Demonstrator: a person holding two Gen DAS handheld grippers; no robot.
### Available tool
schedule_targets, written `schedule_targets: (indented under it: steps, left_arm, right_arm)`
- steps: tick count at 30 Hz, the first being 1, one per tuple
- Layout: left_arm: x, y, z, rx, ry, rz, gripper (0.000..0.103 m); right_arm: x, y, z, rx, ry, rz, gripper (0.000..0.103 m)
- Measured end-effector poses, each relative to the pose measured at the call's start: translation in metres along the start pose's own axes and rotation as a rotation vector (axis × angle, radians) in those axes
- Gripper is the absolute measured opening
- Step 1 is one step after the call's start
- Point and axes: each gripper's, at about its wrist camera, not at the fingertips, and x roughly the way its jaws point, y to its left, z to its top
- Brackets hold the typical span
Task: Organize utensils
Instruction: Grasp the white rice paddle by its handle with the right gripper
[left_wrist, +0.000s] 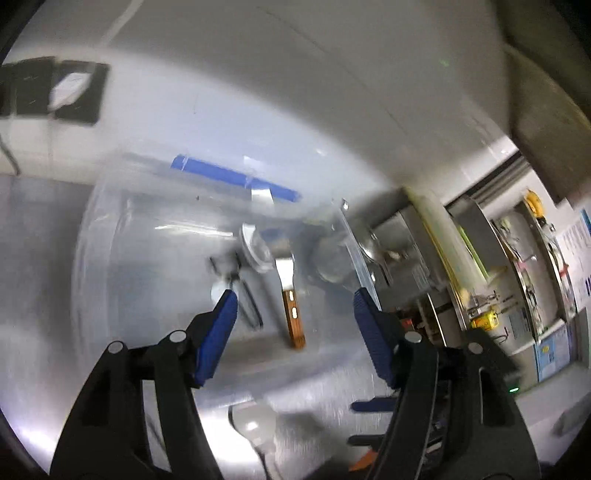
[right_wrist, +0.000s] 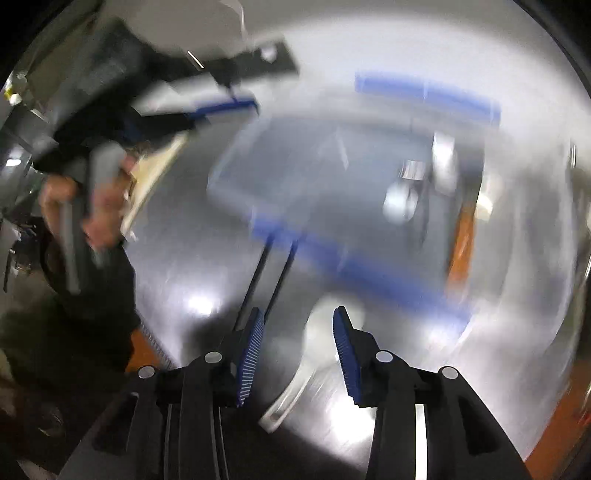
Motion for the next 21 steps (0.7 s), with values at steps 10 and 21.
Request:
schedule_targets:
  steps: [10,21]
  left_arm:
    - [0.027,0.032,-0.091,-0.096,0.214,0.057,0.063]
    - [0.087,0.066,-0.145,-0.257,0.383,0.015,0.063]
  right_arm:
    - [0.136,0.021,-0.091,0.181,0.242,-0.15,0.041]
    - [0.141,0.05,-0.093,0.095,0.188,-0.235,0.02]
